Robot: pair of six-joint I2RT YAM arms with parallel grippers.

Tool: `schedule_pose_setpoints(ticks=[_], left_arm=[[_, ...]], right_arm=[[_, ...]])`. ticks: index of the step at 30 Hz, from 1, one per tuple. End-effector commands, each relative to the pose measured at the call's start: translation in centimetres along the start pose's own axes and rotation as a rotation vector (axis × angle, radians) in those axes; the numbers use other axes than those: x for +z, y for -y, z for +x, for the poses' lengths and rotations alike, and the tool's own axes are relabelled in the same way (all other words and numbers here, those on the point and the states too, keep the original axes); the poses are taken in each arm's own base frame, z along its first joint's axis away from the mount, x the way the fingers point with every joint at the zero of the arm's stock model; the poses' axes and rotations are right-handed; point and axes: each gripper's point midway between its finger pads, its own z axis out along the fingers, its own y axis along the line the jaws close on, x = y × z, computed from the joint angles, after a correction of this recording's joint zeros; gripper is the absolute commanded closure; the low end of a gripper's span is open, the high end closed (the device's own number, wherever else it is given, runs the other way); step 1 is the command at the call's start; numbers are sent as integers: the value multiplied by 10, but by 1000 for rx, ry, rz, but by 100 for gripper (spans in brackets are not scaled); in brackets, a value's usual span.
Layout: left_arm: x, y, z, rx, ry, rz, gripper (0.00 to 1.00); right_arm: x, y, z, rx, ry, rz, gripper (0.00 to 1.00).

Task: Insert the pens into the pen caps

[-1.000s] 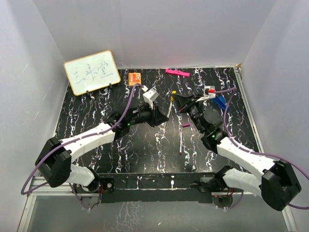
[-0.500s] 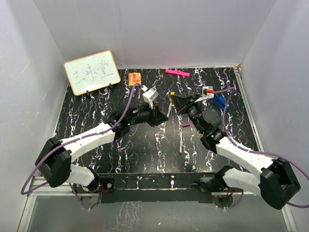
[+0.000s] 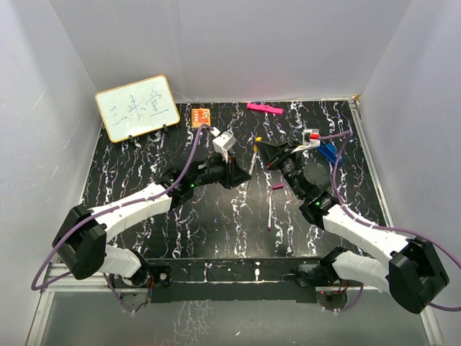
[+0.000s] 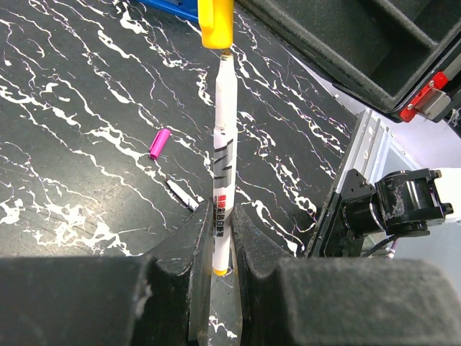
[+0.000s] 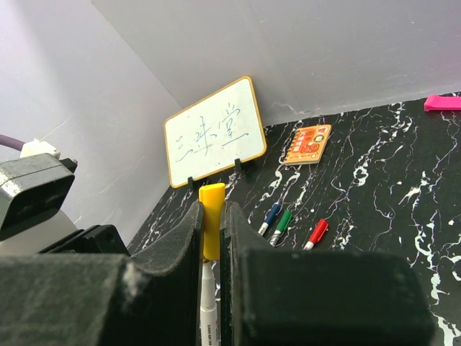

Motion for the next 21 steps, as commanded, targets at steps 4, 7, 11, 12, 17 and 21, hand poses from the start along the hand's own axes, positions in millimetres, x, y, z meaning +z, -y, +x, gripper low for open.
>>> schedule_pose_setpoints(ticks=[4, 7, 11, 12, 17, 21], left_arm=[[-2, 4, -5, 12, 18, 14, 100], [-2, 4, -5, 13, 18, 12, 100], [-2, 4, -6, 12, 19, 10, 100], [-2, 4, -6, 13, 19, 10, 100], [-1, 3, -6, 12, 23, 5, 100], [-1, 2, -7, 12, 27, 1, 100]], right_arm=[[-1, -10, -20, 3, 70, -33, 100], [-1, -11, -19, 3, 65, -38, 100], [-2, -11, -16, 10, 56, -42, 100], [-2, -12, -17, 11, 58, -44, 100], [-3, -12, -16, 10, 52, -45, 100], [-3, -11, -13, 14, 40, -46, 100]])
